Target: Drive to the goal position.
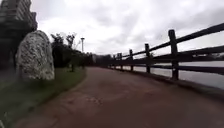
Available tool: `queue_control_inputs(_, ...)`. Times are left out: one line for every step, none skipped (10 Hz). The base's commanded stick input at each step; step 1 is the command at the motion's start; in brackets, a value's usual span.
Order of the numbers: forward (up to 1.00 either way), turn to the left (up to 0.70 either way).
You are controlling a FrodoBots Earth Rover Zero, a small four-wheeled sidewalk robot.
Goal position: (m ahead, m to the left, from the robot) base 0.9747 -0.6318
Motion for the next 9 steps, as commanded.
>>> queue_control_inputs(1.00, 0.00)
queue_control_inputs(1.00, 0.00)
queue_control_inputs(1.00, 0.00)
queue_control_inputs(1.00, 0.00)
queue_control_inputs(1.00, 0.00)
queue_control_inputs(1.00, 0.00)
queue_control_inputs(1.00, 0.00)
queue_control_inputs(1.00, 0.00)
queue_control_inputs(0.33, 0.00)
